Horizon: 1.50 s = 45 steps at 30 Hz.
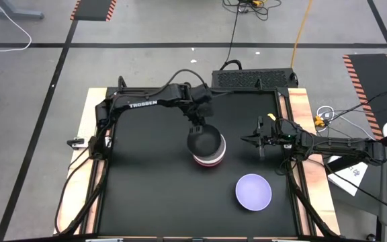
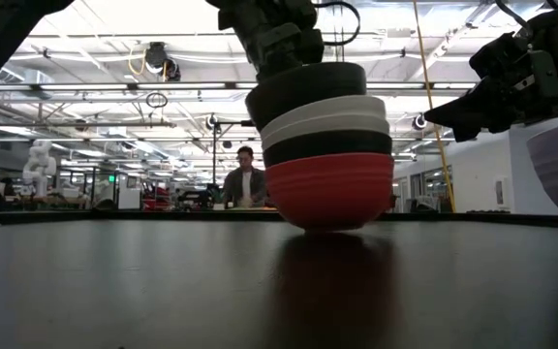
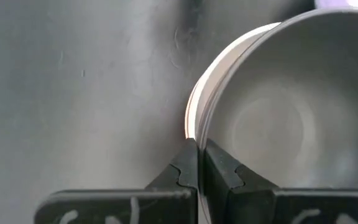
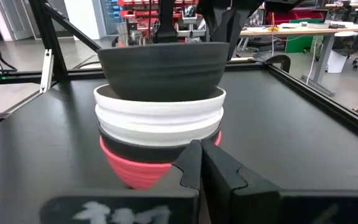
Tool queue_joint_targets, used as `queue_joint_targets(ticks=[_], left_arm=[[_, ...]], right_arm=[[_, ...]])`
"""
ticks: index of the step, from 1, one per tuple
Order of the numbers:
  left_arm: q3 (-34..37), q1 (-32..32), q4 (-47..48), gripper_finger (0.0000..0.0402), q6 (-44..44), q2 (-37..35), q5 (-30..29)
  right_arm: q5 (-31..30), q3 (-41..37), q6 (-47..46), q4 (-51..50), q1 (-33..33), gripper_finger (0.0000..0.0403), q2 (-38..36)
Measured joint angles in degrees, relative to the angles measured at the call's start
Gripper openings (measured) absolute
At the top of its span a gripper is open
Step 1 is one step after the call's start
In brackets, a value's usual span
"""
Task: Nest bowls inside each other
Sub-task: Stack the black bowl on top of the white bowl
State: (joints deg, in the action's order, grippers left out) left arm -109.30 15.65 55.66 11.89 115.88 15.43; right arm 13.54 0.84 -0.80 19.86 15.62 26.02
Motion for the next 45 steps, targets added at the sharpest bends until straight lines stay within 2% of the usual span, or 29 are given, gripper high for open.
queue_joint_targets(ticks=[11, 18, 20, 26, 33, 38, 45], left_arm=[[0.0, -1.3, -1.6, 0.0005, 0.4, 0.0, -0.9], [0.0, 0.1, -4.1, 0.0005, 1.0, 0.0, 0.2], [-0.2, 0.8, -5.1, 0.0005, 0.8, 0.4, 2.1], [-6.5, 1.0, 0.5, 0.0005, 1.7, 5.5, 4.5], [-17.8, -1.5, 10.7, 0.0005, 3.5, 13.5, 2.0], [-19.7, -3.7, 10.9, 0.0005, 4.1, 14.1, 1.4], [-19.6, -3.6, 11.3, 0.0005, 3.4, 14.2, 1.4]], right_arm=[[0.0, 0.0, 0.0, 1.8, 0.0, 0.0000, 0.0], [0.0, 0.0, 0.0, 1.9, 0.0, 0.0000, 0.0], [0.0, 0.0, 0.1, 2.2, 0.0, 0.0000, 0.0], [0.0, 0.0, 0.9, 2.2, 0.0, 0.0000, 0.0], [0.0, 0.0, 1.3, 1.4, 0.0, 0.0000, 0.0], [0.0, 0.0, 1.5, 0.9, 0.0, 0.0000, 0.1], [0.0, 0.0, 1.5, 0.9, 0.0, 0.0000, 0.1]])
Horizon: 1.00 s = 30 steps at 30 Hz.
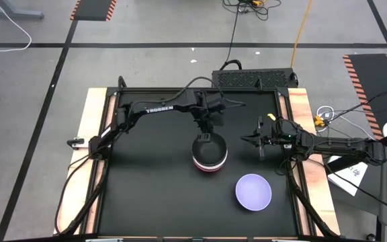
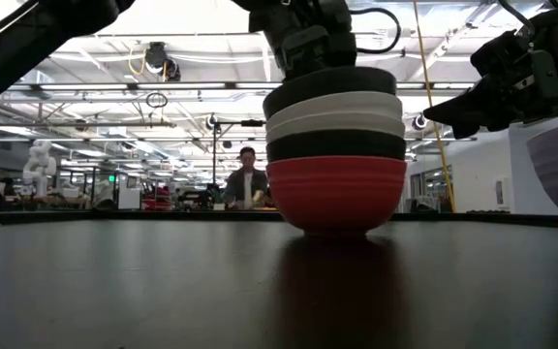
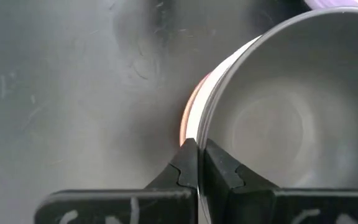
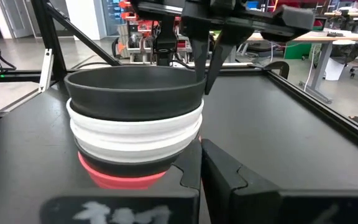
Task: Nest bowls inside each other
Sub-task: Stack the black bowl on top of the white bowl, then stack the purple bowl on top of the black bowl
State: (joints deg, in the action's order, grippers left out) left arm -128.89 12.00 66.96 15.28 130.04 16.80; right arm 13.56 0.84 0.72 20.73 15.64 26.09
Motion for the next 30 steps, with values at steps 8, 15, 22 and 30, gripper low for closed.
queue_joint_targets(ticks=[8, 15, 22, 30], left_arm=[[0.1, 0.0, -2.1, 0.0041, -1.5, -0.1, 2.0], [0.1, 0.0, -3.7, 0.0075, -1.8, -0.1, 2.8], [0.1, 0.1, -3.9, 0.0149, 0.0, -0.7, 4.2], [-2.7, 0.1, -2.5, 0.0243, 0.4, -5.6, 3.7]], right_arm=[[0.0, 0.0, 0.0, 0.0, 0.0, 0.0000, 0.0], [0.0, 0.0, -0.1, 0.0, 0.0, 0.0000, 0.0], [0.0, 0.0, -0.6, -0.1, 0.0, 0.0000, 0.0], [0.0, 0.0, -1.1, -0.5, 0.0, 0.0000, 0.2]])
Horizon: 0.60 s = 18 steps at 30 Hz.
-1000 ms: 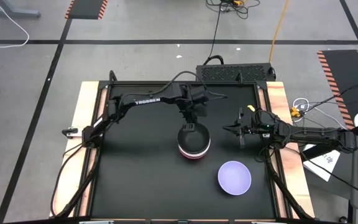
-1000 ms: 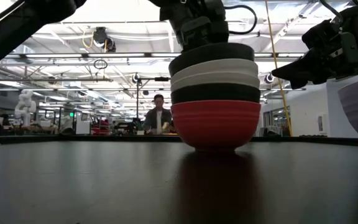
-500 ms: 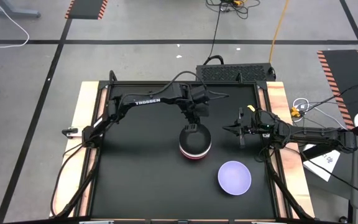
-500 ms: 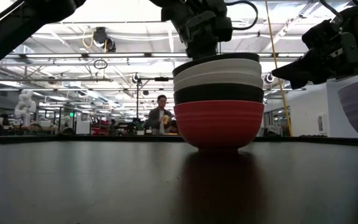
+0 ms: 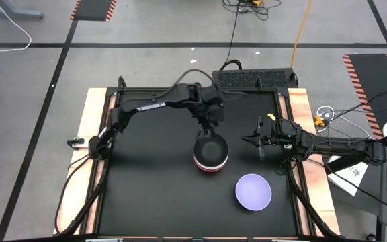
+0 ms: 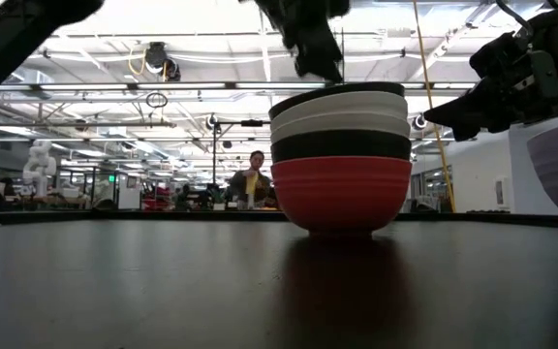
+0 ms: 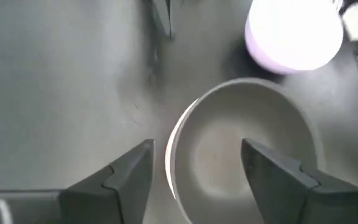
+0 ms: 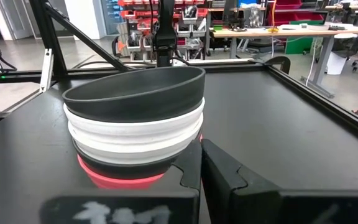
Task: Nest bowls inside each other
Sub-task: Stack the purple bowl on top of the black bowl
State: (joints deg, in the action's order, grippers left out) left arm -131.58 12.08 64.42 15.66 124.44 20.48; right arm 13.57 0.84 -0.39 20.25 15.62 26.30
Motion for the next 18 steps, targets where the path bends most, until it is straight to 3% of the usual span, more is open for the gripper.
queue_joint_targets(ticks=[3, 6, 9, 15, 18], left_arm=[[-0.1, 0.2, 1.9, 0.0255, -1.2, -4.3, -2.7], [0.5, 0.0, 5.8, 0.0240, -1.3, -8.7, -6.8], [3.0, -1.0, 8.3, 0.0191, -1.1, -12.7, -11.1], [15.9, -0.1, 6.9, 0.0024, -1.4, -22.3, -13.1], [26.5, 1.4, -0.8, 0.0015, -3.3, -29.2, -13.0]], right_arm=[[0.0, 0.0, -0.4, 0.0, 0.0, 0.0000, 0.1], [0.0, 0.0, -0.9, 0.0, 0.0, 0.0000, 0.1], [0.0, 0.0, -0.9, -0.1, 0.0, 0.0000, 0.2], [0.0, 0.0, -1.1, -0.3, 0.0, 0.0000, 1.1], [0.0, 0.0, -1.1, -0.4, 0.0, 0.0000, 1.6]])
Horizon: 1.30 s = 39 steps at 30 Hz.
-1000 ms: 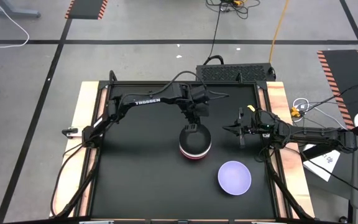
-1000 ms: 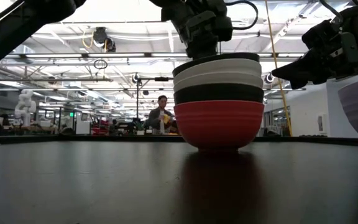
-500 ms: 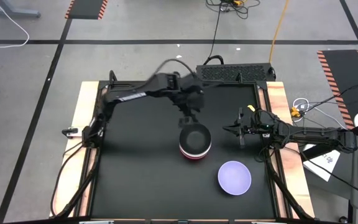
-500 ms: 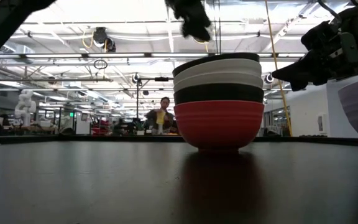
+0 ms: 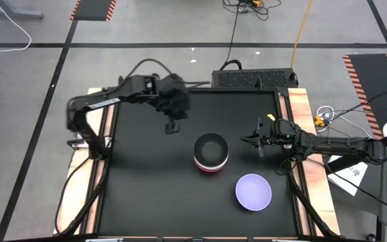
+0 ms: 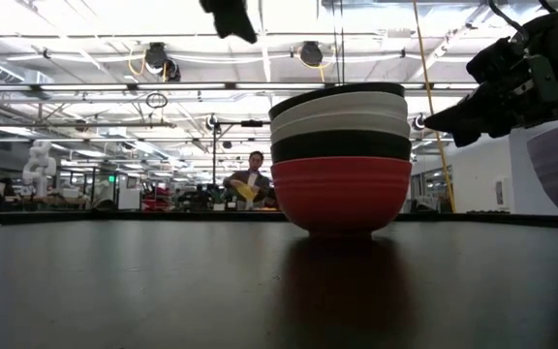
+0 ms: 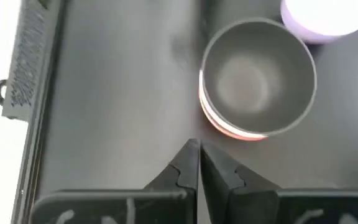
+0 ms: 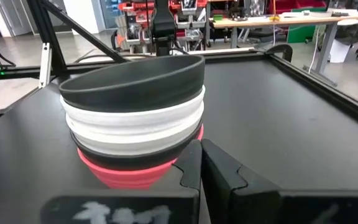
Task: Nest bowls inside each other
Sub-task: Stack the purple bowl on top of the black bowl
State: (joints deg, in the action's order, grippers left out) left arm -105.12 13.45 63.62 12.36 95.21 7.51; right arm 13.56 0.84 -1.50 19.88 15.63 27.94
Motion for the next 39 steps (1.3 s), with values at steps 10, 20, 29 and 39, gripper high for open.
queue_joint_targets(ticks=[10, 20, 29, 39], left_arm=[[46.8, 9.1, -42.1, 0.0003, -8.5, -24.6, 8.5], [81.0, 16.3, -82.6, 0.0003, -18.3, -34.2, 18.1], [97.6, 20.2, -113.2, 0.0001, -23.4, -34.2, 18.1], [103.2, 23.7, -125.1, 0.0001, -27.7, -34.5, 21.3]], right_arm=[[0.0, 0.0, 0.0, 0.4, 0.0, 0.0000, 0.1], [0.0, 0.0, 0.4, 2.3, 0.0, 0.0000, 0.1], [0.0, 0.0, 1.3, 4.3, 0.0, 0.0000, 0.1], [0.0, 0.0, 1.1, 5.4, 0.0, 0.0000, 0.2]])
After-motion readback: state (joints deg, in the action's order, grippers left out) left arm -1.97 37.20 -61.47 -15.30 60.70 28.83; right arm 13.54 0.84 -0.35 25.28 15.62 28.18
